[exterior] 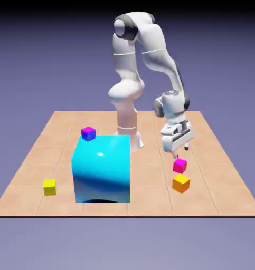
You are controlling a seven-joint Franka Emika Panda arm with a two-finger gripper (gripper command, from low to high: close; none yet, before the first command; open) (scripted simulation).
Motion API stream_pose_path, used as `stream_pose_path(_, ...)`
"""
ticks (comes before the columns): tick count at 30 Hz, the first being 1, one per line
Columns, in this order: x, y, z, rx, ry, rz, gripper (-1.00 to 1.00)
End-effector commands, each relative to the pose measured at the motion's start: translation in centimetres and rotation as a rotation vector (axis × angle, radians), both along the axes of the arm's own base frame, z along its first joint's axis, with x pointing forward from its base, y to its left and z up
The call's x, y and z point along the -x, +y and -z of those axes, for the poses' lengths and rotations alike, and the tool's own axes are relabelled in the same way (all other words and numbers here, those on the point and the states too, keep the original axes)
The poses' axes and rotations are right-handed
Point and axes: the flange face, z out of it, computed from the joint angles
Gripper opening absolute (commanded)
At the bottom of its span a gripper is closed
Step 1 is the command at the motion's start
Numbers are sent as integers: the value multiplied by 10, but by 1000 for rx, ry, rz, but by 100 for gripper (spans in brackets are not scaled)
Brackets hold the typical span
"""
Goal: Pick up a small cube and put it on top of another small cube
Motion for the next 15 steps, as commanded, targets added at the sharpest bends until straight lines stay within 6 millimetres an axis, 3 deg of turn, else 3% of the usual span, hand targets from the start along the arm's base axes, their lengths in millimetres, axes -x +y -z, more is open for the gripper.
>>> stream_pose_path(1, 6, -1, 6, 18, 7, -15, 0)
stream_pose_path(4, 15, 1, 13, 38, 14, -45, 0)
stream_pose_path(15, 4, 0, 56, 81, -21, -52, 0)
